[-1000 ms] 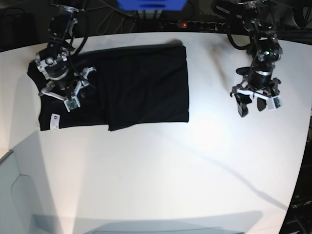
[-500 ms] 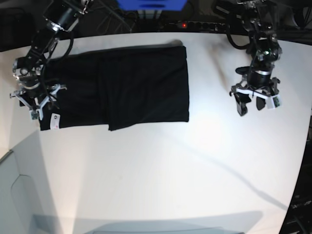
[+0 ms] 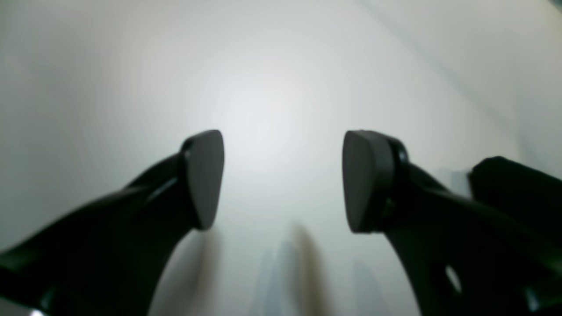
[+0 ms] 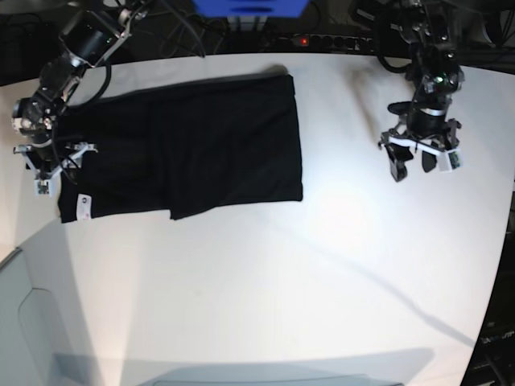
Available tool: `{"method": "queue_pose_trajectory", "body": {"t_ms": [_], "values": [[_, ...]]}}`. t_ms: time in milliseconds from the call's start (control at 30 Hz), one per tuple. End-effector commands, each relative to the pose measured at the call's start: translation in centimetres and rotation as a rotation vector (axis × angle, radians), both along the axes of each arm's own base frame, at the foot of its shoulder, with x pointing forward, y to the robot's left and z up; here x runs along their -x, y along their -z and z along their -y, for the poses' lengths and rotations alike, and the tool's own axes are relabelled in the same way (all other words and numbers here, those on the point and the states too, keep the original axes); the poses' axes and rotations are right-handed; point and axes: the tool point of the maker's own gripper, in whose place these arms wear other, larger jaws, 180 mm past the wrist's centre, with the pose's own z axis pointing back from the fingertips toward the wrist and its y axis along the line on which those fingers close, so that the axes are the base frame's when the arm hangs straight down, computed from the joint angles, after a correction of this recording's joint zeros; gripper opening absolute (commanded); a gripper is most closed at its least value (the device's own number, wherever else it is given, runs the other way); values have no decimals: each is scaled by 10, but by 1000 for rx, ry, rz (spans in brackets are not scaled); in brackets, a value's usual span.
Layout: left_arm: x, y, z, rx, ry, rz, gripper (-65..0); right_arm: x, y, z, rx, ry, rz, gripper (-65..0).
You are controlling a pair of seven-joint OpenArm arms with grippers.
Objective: Fold the T-shirt properly
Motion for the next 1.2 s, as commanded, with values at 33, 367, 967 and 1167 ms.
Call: {"method": "queue_pose_trajectory", "body": {"t_ms": [33, 367, 967, 1167], "values": [[-6, -13, -2, -17, 5, 49, -240, 16, 18, 6, 8, 4, -100, -307], [-6, -13, -2, -17, 5, 49, -240, 36, 55, -11, -81, 6, -190, -404], [-7, -14, -2, -14, 5, 53, -240, 8, -5, -4, 34, 10, -28, -650], [-9, -12, 7, -3, 26, 49, -240, -11, -50, -17, 94, -6, 97, -650]]}}
